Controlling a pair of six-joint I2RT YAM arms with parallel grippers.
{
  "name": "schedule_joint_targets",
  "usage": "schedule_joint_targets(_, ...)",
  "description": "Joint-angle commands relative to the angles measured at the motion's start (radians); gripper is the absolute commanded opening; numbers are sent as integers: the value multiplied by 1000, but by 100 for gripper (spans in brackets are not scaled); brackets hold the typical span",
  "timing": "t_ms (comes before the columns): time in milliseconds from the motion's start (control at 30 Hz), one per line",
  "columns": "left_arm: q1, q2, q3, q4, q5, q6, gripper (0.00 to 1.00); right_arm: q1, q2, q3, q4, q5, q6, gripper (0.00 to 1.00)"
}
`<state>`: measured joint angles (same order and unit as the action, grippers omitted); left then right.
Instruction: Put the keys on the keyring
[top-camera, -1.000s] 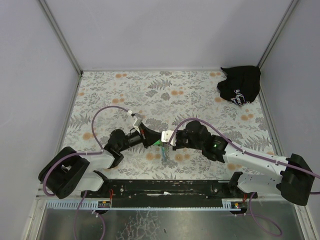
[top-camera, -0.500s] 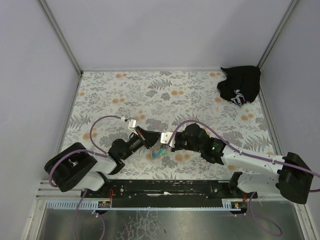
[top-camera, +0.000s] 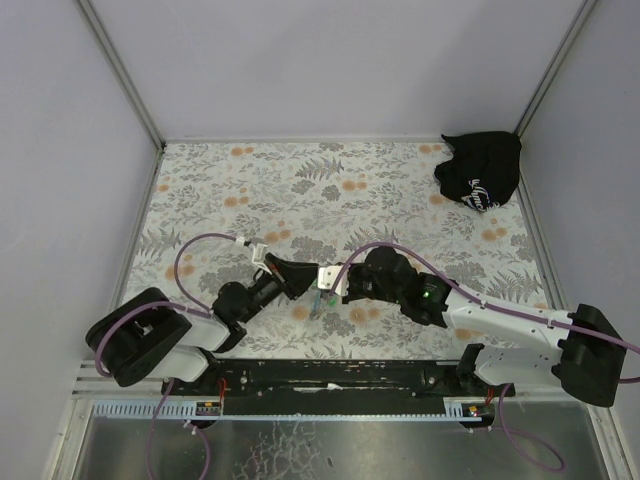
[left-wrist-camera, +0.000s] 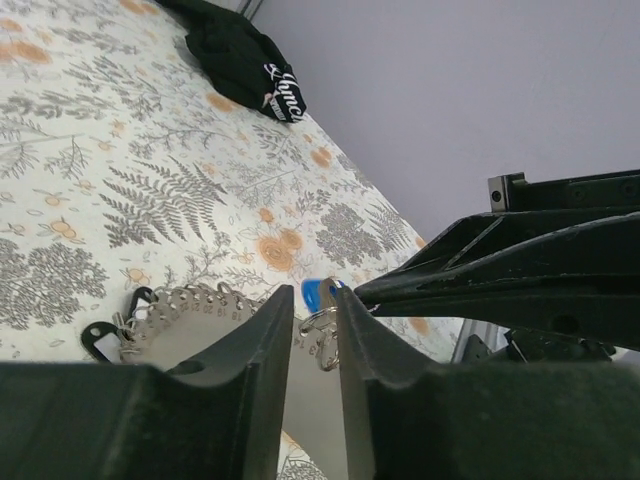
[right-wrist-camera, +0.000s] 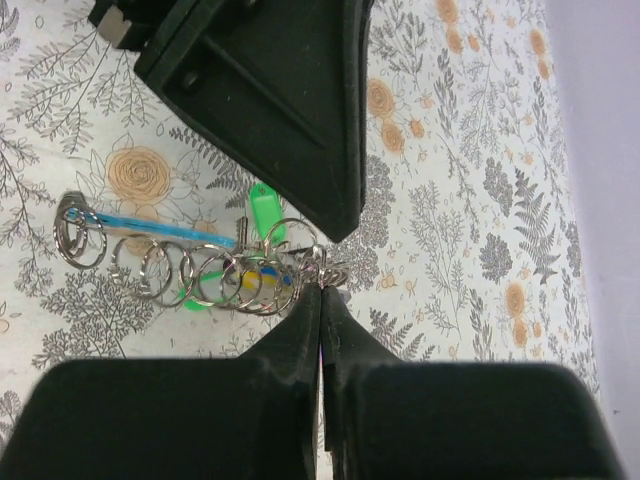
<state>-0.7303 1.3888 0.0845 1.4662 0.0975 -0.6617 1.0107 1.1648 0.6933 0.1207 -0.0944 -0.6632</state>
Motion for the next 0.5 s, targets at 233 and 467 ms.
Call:
schedule_joint_targets(233,118,-131,80,-211,186,251,35,11,-11,105,-66,-29,-52,0)
schedule_joint_targets(467,142,-72,197,-389,347,417,39,12,-6,115,-83,-26,-59,0)
